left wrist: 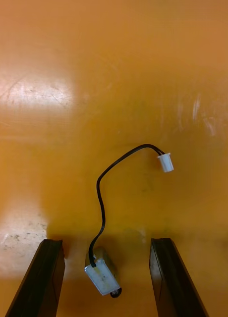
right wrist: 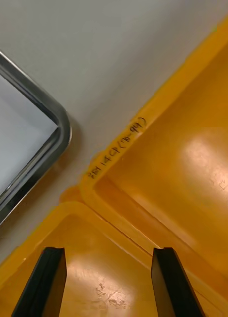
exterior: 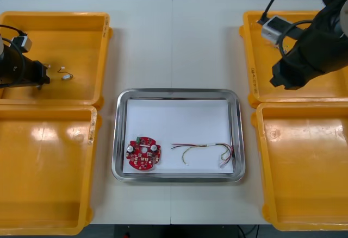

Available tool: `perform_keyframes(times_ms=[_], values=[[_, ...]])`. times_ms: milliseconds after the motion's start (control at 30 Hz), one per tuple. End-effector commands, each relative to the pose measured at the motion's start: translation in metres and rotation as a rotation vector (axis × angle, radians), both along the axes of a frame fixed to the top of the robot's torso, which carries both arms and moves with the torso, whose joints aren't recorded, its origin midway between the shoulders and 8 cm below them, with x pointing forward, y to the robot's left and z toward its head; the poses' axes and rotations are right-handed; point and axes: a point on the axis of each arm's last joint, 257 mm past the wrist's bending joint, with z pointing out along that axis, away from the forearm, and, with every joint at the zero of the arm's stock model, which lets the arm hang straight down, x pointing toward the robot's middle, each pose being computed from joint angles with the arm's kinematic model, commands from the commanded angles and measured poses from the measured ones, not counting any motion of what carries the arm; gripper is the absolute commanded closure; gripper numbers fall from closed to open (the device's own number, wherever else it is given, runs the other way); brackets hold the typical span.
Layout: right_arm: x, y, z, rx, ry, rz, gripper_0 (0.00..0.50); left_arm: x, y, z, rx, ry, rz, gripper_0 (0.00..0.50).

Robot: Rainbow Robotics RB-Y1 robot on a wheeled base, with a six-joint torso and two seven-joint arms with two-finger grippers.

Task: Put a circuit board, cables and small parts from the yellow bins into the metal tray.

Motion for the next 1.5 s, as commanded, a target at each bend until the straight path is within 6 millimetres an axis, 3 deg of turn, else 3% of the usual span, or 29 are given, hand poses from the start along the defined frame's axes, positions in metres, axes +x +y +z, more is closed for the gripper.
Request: perform_keyframes(times_ms=[33, 500, 567, 600, 633, 700, 967, 1233, 1500], values=[[0.023, -0.048, 0.046, 0.042, -0.087, -0.159, 0.000, 0.008, -0.011, 0.006, 0.043, -0.021, -0.093, 0.000], [0.042, -0.149, 0.056, 0.064, -0.095, -0.484, 0.000, 0.000, -0.004, -0.009, 0.055, -0.007, -0.103, 0.000], [0.044, -0.158, 0.058, 0.074, -0.092, -0.519, 0.000, -0.001, -0.004, -0.010, 0.056, -0.007, -0.106, 0.039], [0.045, -0.164, 0.059, 0.072, -0.091, -0.539, 0.000, -0.001, -0.003, -0.012, 0.056, -0.008, -0.106, 0.100], [0.045, -0.170, 0.058, 0.073, -0.087, -0.558, 0.000, -0.001, -0.003, -0.012, 0.057, -0.009, -0.108, 0.265], [0.045, -0.176, 0.057, 0.073, -0.085, -0.575, 0.000, -0.002, -0.002, -0.014, 0.060, -0.006, -0.108, 0.498], [0.043, -0.175, 0.038, 0.103, -0.016, -0.577, 0.000, -0.003, -0.001, -0.015, 0.067, -0.005, -0.110, 0.500], [0.069, -0.155, 0.033, 0.229, 0.007, -0.586, 0.000, -0.005, 0.000, -0.014, 0.060, 0.002, -0.107, 0.500], [0.087, -0.147, 0.042, 0.298, -0.033, -0.589, 0.000, -0.016, -0.002, 0.013, 0.071, 0.034, -0.118, 0.500]])
